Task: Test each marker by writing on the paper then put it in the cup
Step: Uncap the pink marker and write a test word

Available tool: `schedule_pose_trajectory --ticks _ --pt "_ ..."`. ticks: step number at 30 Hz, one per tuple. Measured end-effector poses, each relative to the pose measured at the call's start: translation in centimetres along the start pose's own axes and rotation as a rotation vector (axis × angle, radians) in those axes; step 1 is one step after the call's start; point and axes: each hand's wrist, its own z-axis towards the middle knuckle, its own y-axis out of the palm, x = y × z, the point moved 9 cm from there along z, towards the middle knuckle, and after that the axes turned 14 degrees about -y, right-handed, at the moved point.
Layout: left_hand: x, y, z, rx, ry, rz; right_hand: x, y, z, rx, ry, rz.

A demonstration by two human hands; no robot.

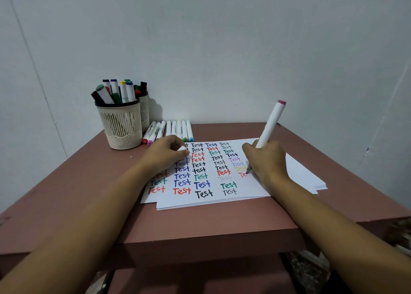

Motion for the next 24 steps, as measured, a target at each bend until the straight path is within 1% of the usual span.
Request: schedule_pose_trajectory --ticks 4,7,12,24 --pt "0.08 0.04 -0.03 -0.006 0.002 0.004 -0.15 0.02 0.08 0.009 -0.021 -0.017" --pt "0.16 0.0 -0.09 -0.005 0.008 -0.011 0.05 0.1 0.1 0.0 -0.001 -0.002" --pt "0.2 0.05 -0.17 -0.014 0.011 -0.024 0.38 -0.88 0.19 0.083 0.012 -0.003" --pt "0.12 -0.09 -0.09 0.004 0.007 0.012 0.53 -0.3 0.37 0.034 -0.001 -0.052"
